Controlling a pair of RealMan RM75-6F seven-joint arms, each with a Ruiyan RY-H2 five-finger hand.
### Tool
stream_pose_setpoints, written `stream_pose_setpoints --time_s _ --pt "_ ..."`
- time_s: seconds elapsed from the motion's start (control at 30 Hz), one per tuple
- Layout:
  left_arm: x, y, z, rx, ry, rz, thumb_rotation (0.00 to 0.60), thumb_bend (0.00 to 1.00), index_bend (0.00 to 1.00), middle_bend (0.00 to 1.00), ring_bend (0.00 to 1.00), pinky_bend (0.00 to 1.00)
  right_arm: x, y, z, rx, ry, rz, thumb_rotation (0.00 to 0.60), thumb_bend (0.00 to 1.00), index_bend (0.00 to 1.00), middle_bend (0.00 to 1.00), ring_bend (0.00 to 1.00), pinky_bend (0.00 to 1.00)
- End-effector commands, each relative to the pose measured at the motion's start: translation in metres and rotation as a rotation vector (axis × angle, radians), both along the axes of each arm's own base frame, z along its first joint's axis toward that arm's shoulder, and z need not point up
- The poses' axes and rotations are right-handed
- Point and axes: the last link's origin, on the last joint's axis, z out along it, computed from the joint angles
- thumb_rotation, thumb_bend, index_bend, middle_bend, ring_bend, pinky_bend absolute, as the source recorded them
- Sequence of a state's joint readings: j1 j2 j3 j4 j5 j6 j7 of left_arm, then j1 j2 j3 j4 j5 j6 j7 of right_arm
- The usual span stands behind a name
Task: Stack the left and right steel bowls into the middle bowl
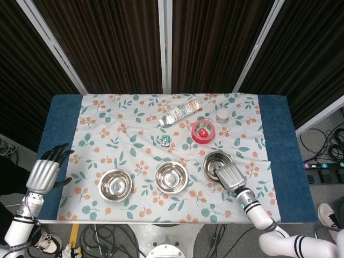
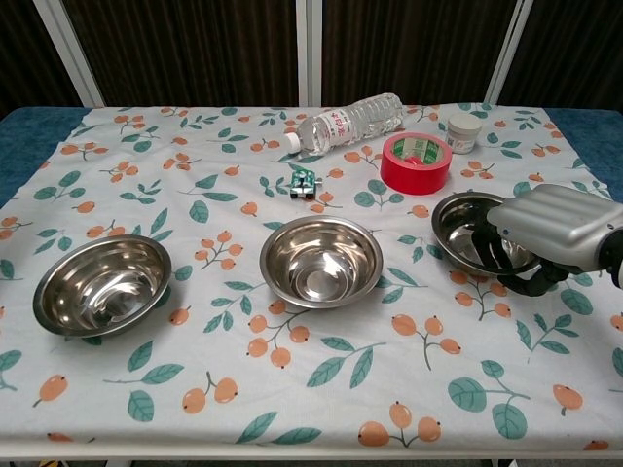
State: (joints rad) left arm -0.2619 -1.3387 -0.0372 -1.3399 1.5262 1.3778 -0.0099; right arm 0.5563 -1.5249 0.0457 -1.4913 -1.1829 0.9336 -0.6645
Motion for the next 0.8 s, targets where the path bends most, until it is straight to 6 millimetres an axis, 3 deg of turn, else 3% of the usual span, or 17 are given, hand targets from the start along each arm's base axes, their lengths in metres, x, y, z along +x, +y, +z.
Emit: stream_pose_setpoints --time_s 0.03,0.4,0.8 --pt "0.0 0.0 0.0 0.0 -0.001 0.0 0.6 0.05 0.26 0.21 0.15 0.27 -0.001 0.0 0.0 -0.003 0.003 -0.002 0.6 0.44 0.64 0.58 0.91 0.9" --pt "0.0 0.001 0.001 0.005 -0.009 0.001 0.6 0.05 0.26 0.21 0.15 0.27 0.013 0.001 0.012 -0.044 -0.027 0.046 0.6 0.46 0.66 0.59 0.91 0.9" --pt "0.001 0.002 0.006 0.023 -0.022 -0.005 0.6 0.05 0.26 0.21 0.15 0.27 0.065 0.007 0.033 -0.109 -0.085 0.214 0.6 0.47 0.67 0.6 0.91 0.9"
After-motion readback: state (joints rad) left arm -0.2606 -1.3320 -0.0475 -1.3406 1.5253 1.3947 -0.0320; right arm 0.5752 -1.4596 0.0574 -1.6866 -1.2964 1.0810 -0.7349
